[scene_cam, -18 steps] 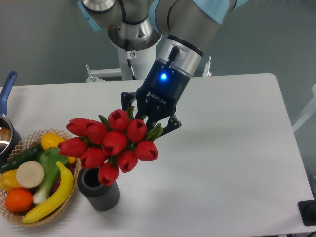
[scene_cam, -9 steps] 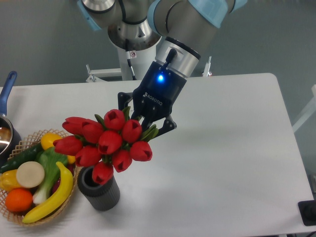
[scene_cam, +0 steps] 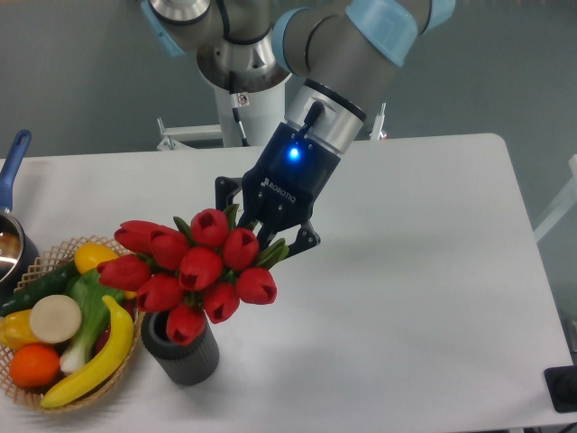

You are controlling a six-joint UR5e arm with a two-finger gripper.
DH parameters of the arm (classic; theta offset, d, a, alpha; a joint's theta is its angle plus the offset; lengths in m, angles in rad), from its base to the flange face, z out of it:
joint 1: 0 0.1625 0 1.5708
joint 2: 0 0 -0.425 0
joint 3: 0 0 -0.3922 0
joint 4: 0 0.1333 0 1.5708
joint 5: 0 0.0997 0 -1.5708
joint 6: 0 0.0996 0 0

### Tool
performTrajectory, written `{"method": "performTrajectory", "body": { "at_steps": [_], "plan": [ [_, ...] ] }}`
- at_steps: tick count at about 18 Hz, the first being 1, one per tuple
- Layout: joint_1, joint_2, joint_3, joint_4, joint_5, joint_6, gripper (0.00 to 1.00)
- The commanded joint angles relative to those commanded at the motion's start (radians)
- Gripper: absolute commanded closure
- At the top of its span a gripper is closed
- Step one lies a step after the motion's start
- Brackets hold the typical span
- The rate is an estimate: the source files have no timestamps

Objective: Insert the flowers into the vase
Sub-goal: 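Carry the red tulip bunch in the gripper over the fruit basket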

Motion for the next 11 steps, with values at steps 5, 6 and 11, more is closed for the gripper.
{"method": "performTrajectory", "body": {
  "at_steps": [5,6,11],
  "plan": [
    [-0.009,-0.006,0.006,0.002,-0.081,0.025,0.82],
    [-0.014,-0.005,0.006,0.002,-0.081,0.025,0.82],
    [-0.049,-0.009,0.009,0.002,-0.085,0.049,0.82]
  ]
}}
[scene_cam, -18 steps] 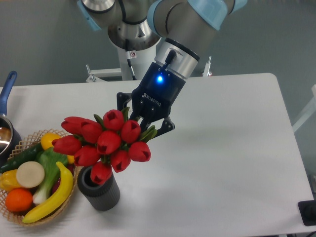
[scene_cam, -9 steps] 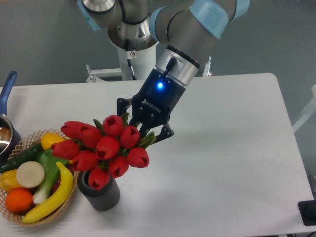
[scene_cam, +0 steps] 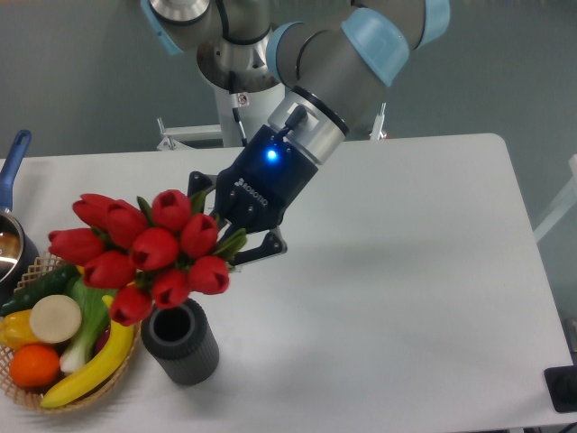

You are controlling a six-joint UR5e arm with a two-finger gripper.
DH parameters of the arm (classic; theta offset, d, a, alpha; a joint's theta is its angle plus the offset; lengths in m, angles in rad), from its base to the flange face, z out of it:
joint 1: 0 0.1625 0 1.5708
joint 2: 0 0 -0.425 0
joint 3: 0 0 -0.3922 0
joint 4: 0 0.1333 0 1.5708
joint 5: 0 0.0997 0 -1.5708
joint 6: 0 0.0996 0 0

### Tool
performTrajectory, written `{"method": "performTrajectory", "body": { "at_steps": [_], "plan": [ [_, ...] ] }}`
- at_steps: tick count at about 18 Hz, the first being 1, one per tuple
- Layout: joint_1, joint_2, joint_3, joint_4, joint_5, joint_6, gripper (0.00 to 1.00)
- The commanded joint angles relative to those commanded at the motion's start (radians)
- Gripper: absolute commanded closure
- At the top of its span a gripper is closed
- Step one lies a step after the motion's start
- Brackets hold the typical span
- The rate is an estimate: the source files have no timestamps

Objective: Insert the flowers into the vase
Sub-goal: 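Carry the red tulip bunch in the gripper over the fruit basket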

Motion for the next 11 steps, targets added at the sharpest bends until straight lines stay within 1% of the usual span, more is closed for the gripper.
{"method": "performTrajectory", "body": {
  "at_steps": [2,4,5,7,8,11],
  "plan": [
    [-0.005,-0.005,0.000,0.011,-0.003,0.005,0.82],
    [-0.026,-0.014,0.000,0.038,-0.058,0.021,0.82],
    [-0.028,-0.026,0.000,0.043,-0.087,0.021,0.82],
    [-0.032,-0.047,0.000,0.044,-0.118,0.043,0.82],
    [-0.046,-0.057,-0.001,0.044,-0.120,0.067,0.82],
    [-0.061,-0.072,-0.006,0.044,-0.170,0.094,0.82]
  ]
}}
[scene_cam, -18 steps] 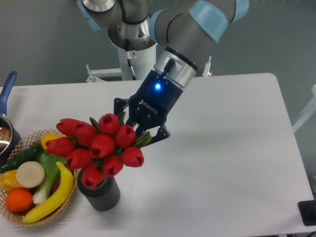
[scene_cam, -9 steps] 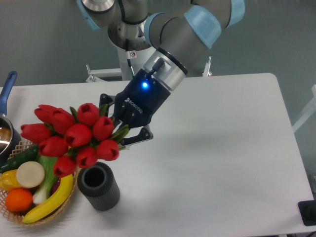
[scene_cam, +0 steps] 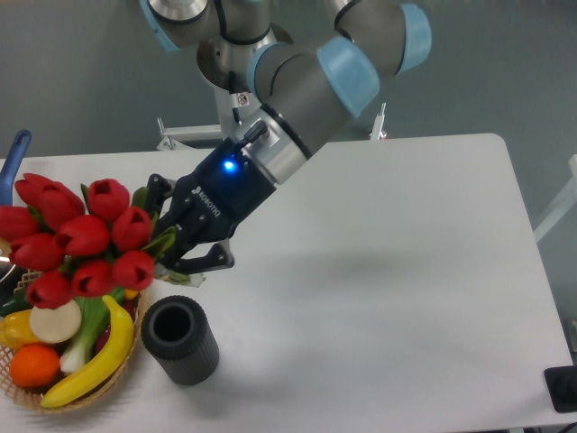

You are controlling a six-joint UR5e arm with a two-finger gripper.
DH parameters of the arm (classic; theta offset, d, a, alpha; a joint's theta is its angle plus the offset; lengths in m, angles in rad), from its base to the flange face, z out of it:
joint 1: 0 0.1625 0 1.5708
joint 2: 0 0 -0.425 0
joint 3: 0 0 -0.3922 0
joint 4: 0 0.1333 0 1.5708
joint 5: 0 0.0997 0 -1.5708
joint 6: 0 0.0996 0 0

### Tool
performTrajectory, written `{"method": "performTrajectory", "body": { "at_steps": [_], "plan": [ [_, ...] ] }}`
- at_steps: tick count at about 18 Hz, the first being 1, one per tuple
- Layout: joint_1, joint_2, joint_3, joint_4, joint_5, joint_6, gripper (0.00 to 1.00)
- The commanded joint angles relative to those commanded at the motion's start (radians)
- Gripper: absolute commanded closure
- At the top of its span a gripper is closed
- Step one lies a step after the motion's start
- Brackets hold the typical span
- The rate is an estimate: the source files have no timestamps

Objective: Insert the flowers into the vase
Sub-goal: 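Carry the red tulip bunch in the gripper over the fruit basket, then swing the tulips back and lower their stems into the black vase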

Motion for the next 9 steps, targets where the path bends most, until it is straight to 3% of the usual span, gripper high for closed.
{"method": "performTrajectory", "body": {
  "at_steps": [5,9],
  "plan": [
    [0.008,-0.020,0.006,0.000,-0.043,0.011,0.82],
    [0.037,-0.064,-0.008,0.002,-0.195,0.103,0.82]
  ]
}}
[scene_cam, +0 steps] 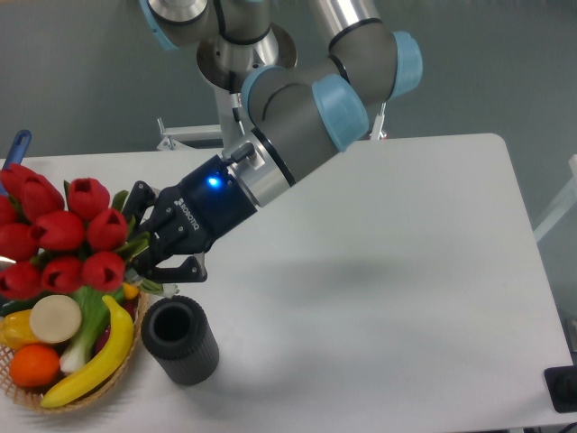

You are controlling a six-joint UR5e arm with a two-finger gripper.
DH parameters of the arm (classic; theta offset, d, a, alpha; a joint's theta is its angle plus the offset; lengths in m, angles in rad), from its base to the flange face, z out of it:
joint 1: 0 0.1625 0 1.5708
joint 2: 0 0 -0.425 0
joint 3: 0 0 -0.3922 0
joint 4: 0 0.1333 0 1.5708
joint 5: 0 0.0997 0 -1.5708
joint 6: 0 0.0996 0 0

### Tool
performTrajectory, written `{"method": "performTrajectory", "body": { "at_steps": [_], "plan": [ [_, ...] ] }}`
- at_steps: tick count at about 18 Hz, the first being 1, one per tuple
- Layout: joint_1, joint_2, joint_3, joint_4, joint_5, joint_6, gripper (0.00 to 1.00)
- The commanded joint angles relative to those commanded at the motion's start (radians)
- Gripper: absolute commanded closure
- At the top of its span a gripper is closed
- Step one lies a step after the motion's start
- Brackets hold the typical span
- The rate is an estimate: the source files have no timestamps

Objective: Insert the flowers into the vase
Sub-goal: 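Swing the tulips back and lower their stems into the black vase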

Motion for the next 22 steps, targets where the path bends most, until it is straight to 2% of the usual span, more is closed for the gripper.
{"method": "performTrajectory", "body": {
  "at_steps": [7,11,22],
  "plan": [
    [0.018,-0.052,0.008,0.000,-0.032,0.049,0.82],
    [0.022,-0.061,0.003,0.000,-0.056,0.089,0.82],
    [0.020,-0.089,-0.029,0.000,-0.056,0.094,0.82]
  ]
}}
